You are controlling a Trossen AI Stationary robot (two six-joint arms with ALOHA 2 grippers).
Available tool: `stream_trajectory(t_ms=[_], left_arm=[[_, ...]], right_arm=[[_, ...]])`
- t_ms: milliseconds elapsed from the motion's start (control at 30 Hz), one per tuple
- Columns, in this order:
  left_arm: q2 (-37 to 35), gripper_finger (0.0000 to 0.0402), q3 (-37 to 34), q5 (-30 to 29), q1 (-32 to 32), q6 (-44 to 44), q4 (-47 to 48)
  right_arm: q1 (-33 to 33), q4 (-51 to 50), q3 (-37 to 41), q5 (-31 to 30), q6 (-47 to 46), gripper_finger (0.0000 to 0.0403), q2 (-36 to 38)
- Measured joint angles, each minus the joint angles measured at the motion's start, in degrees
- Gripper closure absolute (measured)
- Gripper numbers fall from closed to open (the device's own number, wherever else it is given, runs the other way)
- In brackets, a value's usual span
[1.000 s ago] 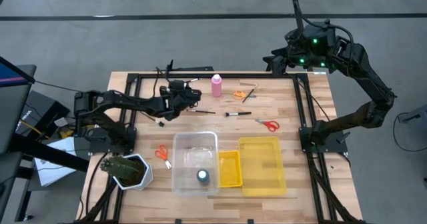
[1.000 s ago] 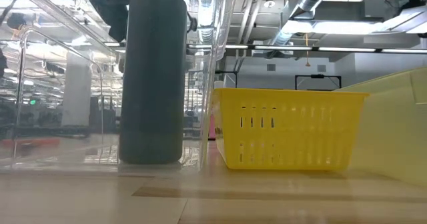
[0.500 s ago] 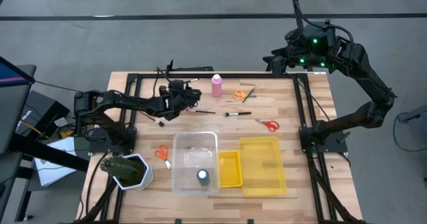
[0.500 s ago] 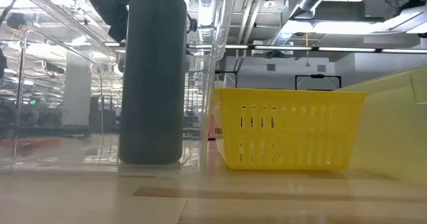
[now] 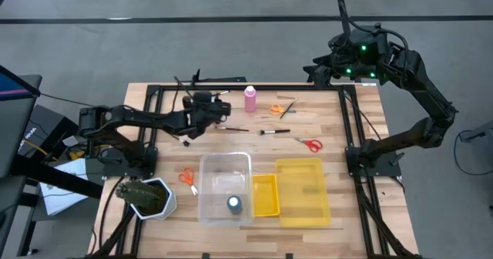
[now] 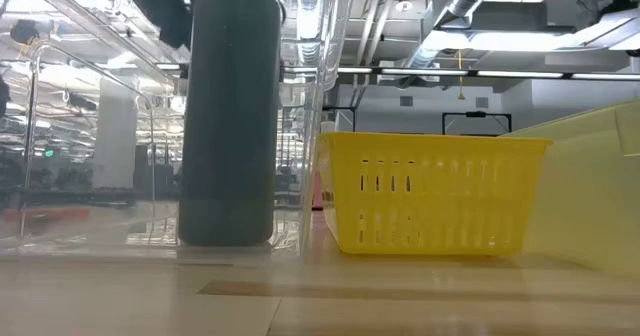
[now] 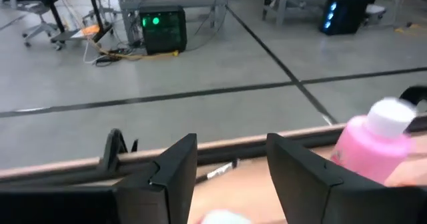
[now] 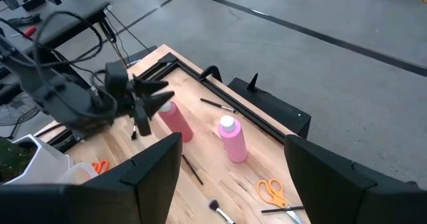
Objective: Pick & Place Paint Supplies
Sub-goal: Put the red paint bottle into the transparent bin
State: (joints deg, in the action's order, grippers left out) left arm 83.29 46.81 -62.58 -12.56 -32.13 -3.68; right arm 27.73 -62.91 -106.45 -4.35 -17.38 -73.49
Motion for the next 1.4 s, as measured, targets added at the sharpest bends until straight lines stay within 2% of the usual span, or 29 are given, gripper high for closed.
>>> stream_trajectory(t_ms=[167, 233, 300, 367, 467, 533, 633, 867, 1133, 1233, 1400], left_arm=[[-6.2, 0.0235, 0.0, 0.0, 0.0, 6.6, -0.3], [-9.1, 0.0236, -0.1, 3.3, -0.5, 11.0, -0.5], [-12.1, 0.0239, -0.1, 12.8, -1.9, 16.3, -0.2], [-15.1, 0.0242, -0.1, 26.9, -3.9, 20.2, 0.7], [-19.1, 0.0247, 0.0, 46.2, -8.0, 21.2, 4.1], [-21.1, 0.0251, 0.7, 53.9, -10.6, 21.1, 9.3], [-21.9, 0.0251, 4.0, 60.1, -13.5, 23.5, 19.3], [-16.4, 0.022, 17.1, 66.3, -16.3, 37.0, 38.1], [-1.5, 0.0185, 35.7, 67.1, -16.5, 56.9, 60.1], [3.1, 0.0177, 38.6, 66.8, -16.5, 62.2, 64.0], [7.8, 0.0168, 39.3, 62.0, -16.5, 67.6, 66.2]], right_arm=[[0.0, 0.0, 0.0, 0.0, 0.0, 0.0143, 0.0], [0.0, 0.0, 0.0, 0.0, 0.0, 0.0143, 0.0], [0.0, 0.0, 0.0, 0.0, 0.0, 0.0143, 0.0], [0.0, 0.0, 0.0, 0.0, 0.6, 0.0143, 0.0], [0.0, 0.1, 0.0, 0.0, 1.6, 0.0143, 0.0], [0.0, 0.1, 0.0, 0.0, 2.3, 0.0143, 0.0], [0.0, 0.1, 0.0, 0.0, 3.0, 0.0143, 0.0], [0.1, 1.0, 0.0, 0.0, 5.2, 0.0143, 0.0], [0.2, 3.5, 0.0, 0.0, 6.5, 0.0143, 0.0], [0.2, 3.5, 0.0, -0.1, 7.0, 0.0143, 0.0], [0.2, 3.5, 0.0, -0.1, 7.3, 0.0143, 0.0]])
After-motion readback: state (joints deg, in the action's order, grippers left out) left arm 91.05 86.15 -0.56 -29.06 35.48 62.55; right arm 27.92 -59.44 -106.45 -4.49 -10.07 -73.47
